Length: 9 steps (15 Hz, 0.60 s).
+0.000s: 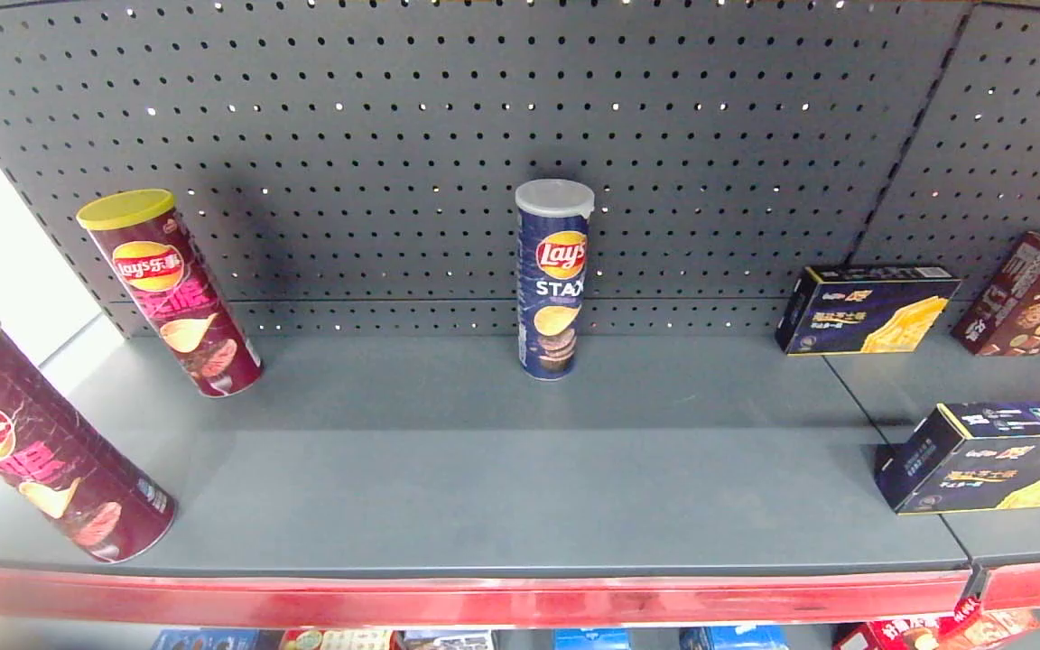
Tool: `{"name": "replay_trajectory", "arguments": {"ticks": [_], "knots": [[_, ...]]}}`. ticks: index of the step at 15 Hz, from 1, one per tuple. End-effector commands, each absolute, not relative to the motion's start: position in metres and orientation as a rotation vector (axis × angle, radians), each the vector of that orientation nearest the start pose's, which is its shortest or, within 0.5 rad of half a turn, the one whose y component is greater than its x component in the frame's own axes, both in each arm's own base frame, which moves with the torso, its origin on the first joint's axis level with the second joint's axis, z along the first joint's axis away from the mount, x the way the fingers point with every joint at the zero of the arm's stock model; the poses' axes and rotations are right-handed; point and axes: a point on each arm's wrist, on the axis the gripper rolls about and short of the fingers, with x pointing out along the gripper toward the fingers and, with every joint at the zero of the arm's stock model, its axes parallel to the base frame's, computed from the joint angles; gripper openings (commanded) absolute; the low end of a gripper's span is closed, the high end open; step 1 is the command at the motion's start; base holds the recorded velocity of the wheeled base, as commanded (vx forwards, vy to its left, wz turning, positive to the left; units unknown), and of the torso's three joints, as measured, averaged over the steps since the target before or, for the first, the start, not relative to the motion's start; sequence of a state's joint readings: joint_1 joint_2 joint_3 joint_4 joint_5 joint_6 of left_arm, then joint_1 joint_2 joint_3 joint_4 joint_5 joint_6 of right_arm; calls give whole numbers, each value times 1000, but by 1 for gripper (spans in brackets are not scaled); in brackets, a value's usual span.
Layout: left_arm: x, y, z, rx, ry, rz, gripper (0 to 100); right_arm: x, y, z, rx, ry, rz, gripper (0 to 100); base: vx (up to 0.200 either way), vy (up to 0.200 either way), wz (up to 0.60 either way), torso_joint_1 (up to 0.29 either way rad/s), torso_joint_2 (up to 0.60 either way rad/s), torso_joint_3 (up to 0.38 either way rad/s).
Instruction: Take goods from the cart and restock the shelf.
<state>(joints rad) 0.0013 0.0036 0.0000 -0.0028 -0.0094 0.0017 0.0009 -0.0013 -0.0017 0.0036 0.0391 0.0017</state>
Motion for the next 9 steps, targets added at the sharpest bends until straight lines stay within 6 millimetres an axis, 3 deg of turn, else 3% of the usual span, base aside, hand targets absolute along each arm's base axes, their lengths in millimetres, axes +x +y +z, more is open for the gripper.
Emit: {"name": "replay_trajectory", "arguments": {"ticks": [1,9], "knots": [[-23,0,76,2,0,-8,100,-23,1,76,2,2,41,100,0,0,0,0,0,0],[-22,0,76,2,2,-8,100,-23,1,76,2,2,41,100,0,0,0,0,0,0]]}}
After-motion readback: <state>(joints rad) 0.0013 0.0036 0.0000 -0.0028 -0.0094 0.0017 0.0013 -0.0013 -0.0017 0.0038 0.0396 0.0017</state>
